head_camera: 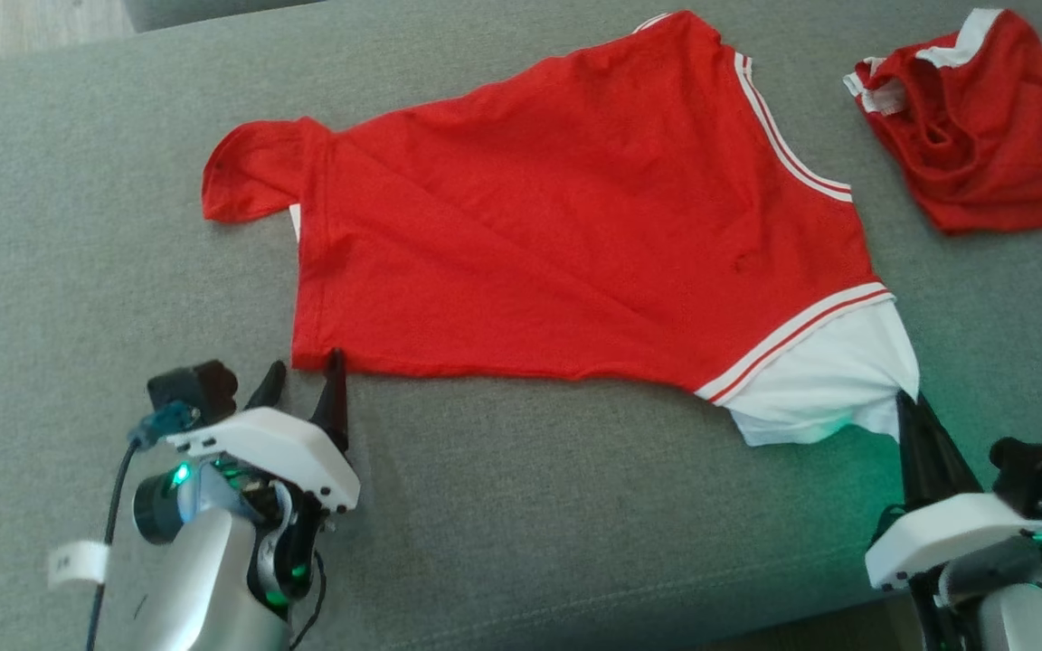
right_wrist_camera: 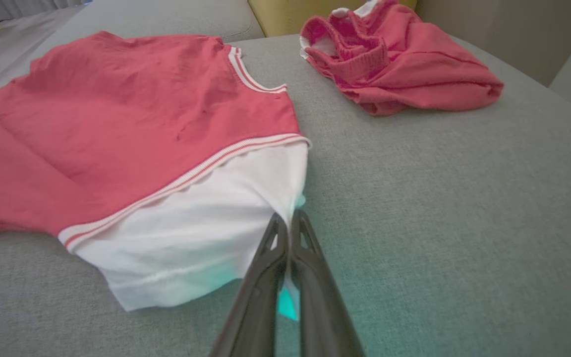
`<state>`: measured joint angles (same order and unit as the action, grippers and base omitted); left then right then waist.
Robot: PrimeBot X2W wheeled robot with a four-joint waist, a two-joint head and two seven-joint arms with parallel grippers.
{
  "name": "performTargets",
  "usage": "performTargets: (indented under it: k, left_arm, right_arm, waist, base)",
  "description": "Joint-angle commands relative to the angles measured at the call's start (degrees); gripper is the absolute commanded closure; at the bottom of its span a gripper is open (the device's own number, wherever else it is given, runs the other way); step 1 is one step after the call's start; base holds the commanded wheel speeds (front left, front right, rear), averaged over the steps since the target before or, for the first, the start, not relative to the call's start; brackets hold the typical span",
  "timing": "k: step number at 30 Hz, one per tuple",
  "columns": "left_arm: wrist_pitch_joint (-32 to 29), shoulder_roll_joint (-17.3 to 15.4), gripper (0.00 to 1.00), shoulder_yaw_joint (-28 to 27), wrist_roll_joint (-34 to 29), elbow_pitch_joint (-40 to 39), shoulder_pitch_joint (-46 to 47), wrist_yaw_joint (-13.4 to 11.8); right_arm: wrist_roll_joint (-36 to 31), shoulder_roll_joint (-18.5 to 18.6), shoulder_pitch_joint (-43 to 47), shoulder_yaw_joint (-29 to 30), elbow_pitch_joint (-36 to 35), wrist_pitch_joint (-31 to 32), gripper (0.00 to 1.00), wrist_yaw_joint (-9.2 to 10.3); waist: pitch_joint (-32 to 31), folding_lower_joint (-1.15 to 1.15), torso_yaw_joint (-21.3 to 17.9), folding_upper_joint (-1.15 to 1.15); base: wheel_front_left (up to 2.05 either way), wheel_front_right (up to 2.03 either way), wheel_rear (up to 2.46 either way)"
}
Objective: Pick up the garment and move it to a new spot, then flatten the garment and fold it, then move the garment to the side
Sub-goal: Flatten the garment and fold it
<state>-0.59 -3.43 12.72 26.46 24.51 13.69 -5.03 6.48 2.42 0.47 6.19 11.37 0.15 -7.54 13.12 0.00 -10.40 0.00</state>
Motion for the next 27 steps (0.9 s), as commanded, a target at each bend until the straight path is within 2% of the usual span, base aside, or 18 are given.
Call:
performTargets:
  k: [1, 8, 9, 10, 11, 12, 14, 19, 27]
  left_arm:
    - [-0.6, -0.5, 0.00, -1.1, 0.6, -0.9, 2.3, 0.1]
    - [-1.6, -0.3, 0.00, -0.5, 1.6, 0.0, 3.2, 0.3]
    - [-1.7, -0.3, 0.09, -0.4, 1.7, 0.0, 3.2, 0.3]
    - [-1.9, -0.3, 0.25, -0.3, 1.7, 0.0, 3.2, 0.2]
    - [-2.0, -0.4, 0.54, -0.3, 1.6, 0.0, 3.2, 0.0]
    - [-2.0, -0.5, 0.67, -0.3, 1.6, 0.1, 3.3, -0.3]
    - [-2.1, -0.6, 1.00, -0.4, 1.6, 0.3, 3.4, -0.5]
    - [-1.7, -0.6, 1.00, -0.5, 1.9, 0.6, 3.6, -0.7]
    - [3.8, -0.8, 1.00, -1.6, 2.8, -2.4, 3.0, 0.6]
  right_arm:
    - [-0.3, 0.5, -1.7, -1.5, -1.5, -0.9, 1.00, 0.05]
    - [-0.3, 0.5, -2.2, -2.6, -1.0, -1.3, 1.00, 0.05]
    - [-0.3, 0.5, -2.2, -2.6, -0.9, -1.4, 1.00, 0.05]
    - [-0.3, 0.5, -2.2, -2.7, -0.8, -1.4, 1.00, 0.05]
    - [-0.3, 0.5, -2.3, -2.8, -0.7, -1.5, 1.00, 0.05]
    - [-0.2, 0.5, -2.3, -2.9, -0.6, -1.5, 1.00, 0.05]
    - [-0.1, 0.5, -2.4, -3.1, -0.5, -1.6, 1.00, 0.05]
    - [0.0, 0.5, -2.6, -3.9, -0.5, -1.9, 1.00, 0.05]
    - [0.3, 0.5, -4.3, -5.4, -2.4, -3.2, 1.00, 0.05]
  waist:
    - [0.0, 0.00, -0.3, 0.00]
    - [-0.1, 0.00, -1.1, 0.00]
    - [-0.1, 0.00, -1.2, 0.00]
    - [-0.1, 0.00, -1.3, 0.00]
    - [-0.2, 0.00, -1.3, 0.00]
    - [-0.2, 0.00, -1.4, 0.00]
    - [-0.2, 0.00, -1.5, 0.00]
    - [-0.4, 0.00, -1.6, 0.00]
    - [-2.4, 0.00, -1.1, 0.00]
  base:
    - [0.00, 0.00, 0.00]
    - [0.00, 0.00, 0.00]
    - [0.00, 0.00, 0.00]
    - [0.00, 0.00, 0.00]
    - [0.00, 0.00, 0.00]
    - [0.00, 0.00, 0.00]
    - [0.00, 0.00, 0.00]
    - [0.00, 0.00, 0.00]
    - [0.00, 0.00, 0.00]
